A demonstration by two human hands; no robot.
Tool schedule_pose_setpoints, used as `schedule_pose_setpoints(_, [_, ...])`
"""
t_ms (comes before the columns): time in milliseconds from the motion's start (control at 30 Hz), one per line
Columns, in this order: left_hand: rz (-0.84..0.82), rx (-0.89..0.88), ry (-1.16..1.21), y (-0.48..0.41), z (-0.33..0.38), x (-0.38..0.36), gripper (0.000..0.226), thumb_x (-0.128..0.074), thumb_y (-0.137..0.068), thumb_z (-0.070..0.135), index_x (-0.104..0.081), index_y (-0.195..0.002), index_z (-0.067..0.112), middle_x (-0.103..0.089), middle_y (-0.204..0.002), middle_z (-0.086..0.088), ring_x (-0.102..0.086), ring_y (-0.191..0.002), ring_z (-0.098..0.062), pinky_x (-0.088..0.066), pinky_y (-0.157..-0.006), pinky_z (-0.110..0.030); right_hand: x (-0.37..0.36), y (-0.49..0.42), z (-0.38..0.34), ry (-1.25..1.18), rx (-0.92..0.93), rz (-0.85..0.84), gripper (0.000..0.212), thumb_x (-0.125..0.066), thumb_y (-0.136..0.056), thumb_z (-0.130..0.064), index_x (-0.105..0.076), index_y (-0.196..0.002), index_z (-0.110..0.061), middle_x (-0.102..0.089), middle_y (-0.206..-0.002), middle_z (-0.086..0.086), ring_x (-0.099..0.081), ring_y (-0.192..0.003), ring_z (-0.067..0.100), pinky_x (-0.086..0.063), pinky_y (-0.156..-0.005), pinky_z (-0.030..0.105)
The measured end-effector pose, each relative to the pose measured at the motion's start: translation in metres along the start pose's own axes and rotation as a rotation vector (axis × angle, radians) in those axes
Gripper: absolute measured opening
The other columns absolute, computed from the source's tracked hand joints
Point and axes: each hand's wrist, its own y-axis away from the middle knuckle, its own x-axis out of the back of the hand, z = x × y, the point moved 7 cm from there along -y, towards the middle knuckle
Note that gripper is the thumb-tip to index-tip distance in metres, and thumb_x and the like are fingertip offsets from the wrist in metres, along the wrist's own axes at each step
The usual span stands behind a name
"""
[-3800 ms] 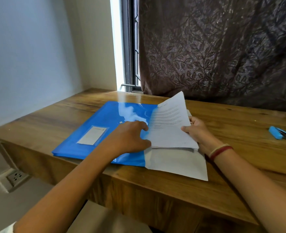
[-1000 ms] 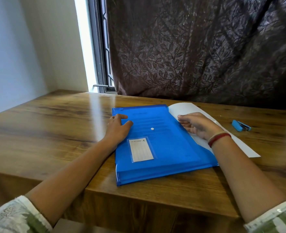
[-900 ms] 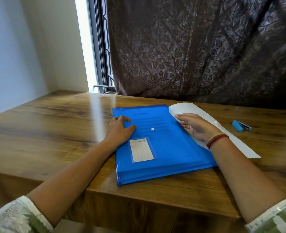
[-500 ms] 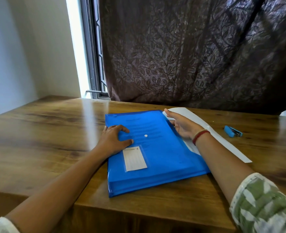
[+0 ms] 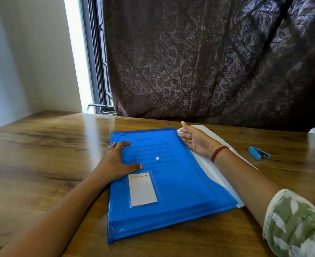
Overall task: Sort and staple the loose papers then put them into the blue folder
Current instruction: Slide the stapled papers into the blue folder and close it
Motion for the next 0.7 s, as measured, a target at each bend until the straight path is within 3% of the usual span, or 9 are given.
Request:
schedule_pose_setpoints(100, [-0.037, 0.009, 0.007, -0.003, -0.003, -0.001, 0.084, -0.082, -0.072, 0.042, -0.036, -0.142, 0.031, -0.033, -0.151, -0.006, -0.026, -0.143, -0.024, -0.031, -0.112, -0.042, -0.004, -0.003, -0.001, -0.074, -0.027, -0.024, 0.059, -0.050, -0.092, -0.057, -0.045, -0.133, -0.015, -0.051, -0.139, 0.014, -0.060, -0.111, 0.022, -0.055, -0.076, 0.025])
schedule_pose_setpoints(267, [-0.073, -0.002, 0.035, -0.003, -0.005, 0.002, 0.087, -0.085, -0.067, 0.043, -0.037, -0.140, 0.036, -0.029, -0.154, -0.006, -0.020, -0.146, -0.025, -0.030, -0.114, -0.047, -0.009, -0.007, 0.006, -0.464, -0.119, -0.090, 0.070, -0.046, -0.092, -0.060, -0.036, -0.144, -0.015, -0.047, -0.144, 0.016, -0.057, -0.119, 0.034, -0.057, -0.076, 0.038])
schedule_pose_setpoints(400, [-0.102, -0.013, 0.042, -0.004, -0.005, 0.005, 0.087, -0.085, -0.065, 0.044, -0.039, -0.138, 0.037, -0.026, -0.156, -0.006, -0.018, -0.146, -0.024, -0.028, -0.115, -0.049, -0.018, -0.009, 0.010, -0.340, -0.133, -0.085, 0.072, -0.045, -0.088, -0.068, -0.041, -0.139, -0.018, -0.054, -0.138, 0.012, -0.060, -0.115, 0.032, -0.056, -0.073, 0.038])
schedule_pose_setpoints(533, [-0.121, 0.013, 0.039, -0.006, -0.008, 0.006, 0.089, -0.086, -0.064, 0.044, -0.039, -0.139, 0.035, -0.022, -0.157, -0.005, -0.017, -0.147, -0.024, -0.027, -0.116, -0.048, -0.004, -0.007, 0.006, -0.252, -0.107, 0.143, 0.049, -0.044, -0.102, -0.034, -0.037, -0.142, -0.006, -0.052, -0.137, 0.015, -0.057, -0.116, 0.029, -0.052, -0.079, 0.033])
schedule_pose_setpoints(633, [-0.099, 0.010, 0.037, -0.005, -0.006, 0.007, 0.085, -0.085, -0.067, 0.042, -0.040, -0.139, 0.032, -0.026, -0.155, -0.005, -0.025, -0.143, -0.024, -0.031, -0.113, -0.043, 0.007, 0.003, 0.007, -0.139, -0.189, 0.177, 0.031, -0.039, -0.100, -0.003, -0.051, -0.129, 0.001, -0.064, -0.111, 0.014, -0.064, -0.083, 0.021, -0.054, -0.047, 0.023])
schedule_pose_setpoints(700, [-0.061, 0.003, 0.046, -0.006, -0.005, 0.009, 0.077, -0.082, -0.073, 0.038, -0.042, -0.138, 0.029, -0.030, -0.152, -0.006, -0.033, -0.137, -0.024, -0.033, -0.108, -0.038, 0.011, 0.011, 0.005, -0.004, -0.211, 0.158, 0.029, -0.040, -0.099, 0.003, -0.057, -0.122, 0.001, -0.065, -0.096, 0.012, -0.063, -0.076, 0.017, -0.053, -0.045, 0.023])
